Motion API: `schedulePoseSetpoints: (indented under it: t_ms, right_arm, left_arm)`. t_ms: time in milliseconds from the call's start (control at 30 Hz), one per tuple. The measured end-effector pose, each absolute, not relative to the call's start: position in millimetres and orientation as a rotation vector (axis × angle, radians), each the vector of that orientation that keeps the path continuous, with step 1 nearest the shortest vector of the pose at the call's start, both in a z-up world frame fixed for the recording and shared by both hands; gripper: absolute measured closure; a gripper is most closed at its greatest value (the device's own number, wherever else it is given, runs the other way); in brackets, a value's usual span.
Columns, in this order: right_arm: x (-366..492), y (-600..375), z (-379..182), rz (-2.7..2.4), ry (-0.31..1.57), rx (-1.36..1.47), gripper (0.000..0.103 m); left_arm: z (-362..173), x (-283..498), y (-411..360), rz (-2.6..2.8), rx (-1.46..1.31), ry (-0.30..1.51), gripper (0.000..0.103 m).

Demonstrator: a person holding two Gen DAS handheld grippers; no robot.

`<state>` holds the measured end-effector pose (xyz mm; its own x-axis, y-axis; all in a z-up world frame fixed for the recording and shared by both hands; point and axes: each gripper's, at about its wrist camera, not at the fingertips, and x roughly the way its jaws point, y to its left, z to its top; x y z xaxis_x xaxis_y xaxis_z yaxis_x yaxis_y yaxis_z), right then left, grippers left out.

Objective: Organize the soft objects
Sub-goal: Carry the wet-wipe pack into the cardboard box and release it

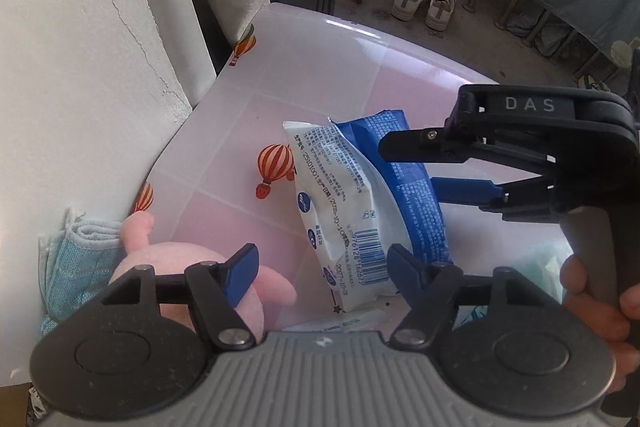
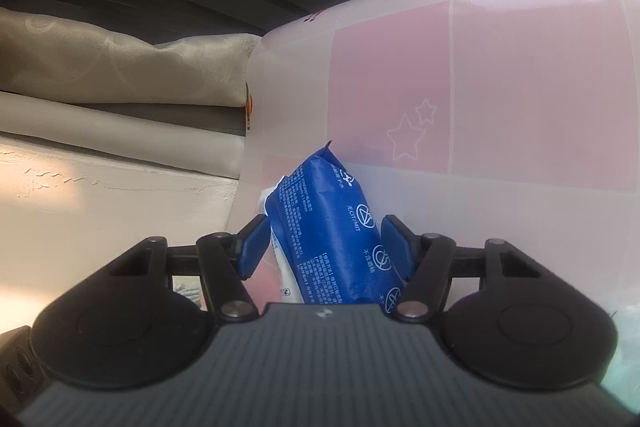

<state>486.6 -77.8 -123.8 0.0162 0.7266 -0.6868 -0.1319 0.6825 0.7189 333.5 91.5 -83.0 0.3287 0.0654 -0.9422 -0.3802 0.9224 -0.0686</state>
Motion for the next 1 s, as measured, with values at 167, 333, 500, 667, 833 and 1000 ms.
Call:
schedulePoseSetpoints:
  t_ms: [167, 333, 500, 667, 833, 1000]
  right_arm:
    - [489, -78, -134, 0.758, 1.444, 0.567, 0.041]
    - [486, -79, -135, 0.781, 1.438, 0.553, 0.056]
    - [481, -78, -133, 0.801, 1.425, 0.553, 0.066]
    - [477, -81, -122, 0.805, 1.409, 0.576, 0.068]
    - [470, -85, -96, 0.823, 1.372, 0.591, 0.068]
    - [455, -91, -56, 0.843, 1.317, 0.603, 0.068]
  left_arm:
    - [-93, 341, 97, 0.283, -0.364, 1.197, 0.039]
    - [-94, 345, 99, 0.251, -0.432, 1.166, 0.061]
    - [-84, 343, 89, 0.246, -0.345, 1.128, 0.062]
    - [-65, 336, 88, 0.233, -0.337, 1.094, 0.062]
    - [-32, 322, 86, 0.216, -0.323, 1.036, 0.063]
    - [10, 299, 74, 0.196, -0.297, 0.971, 0.063]
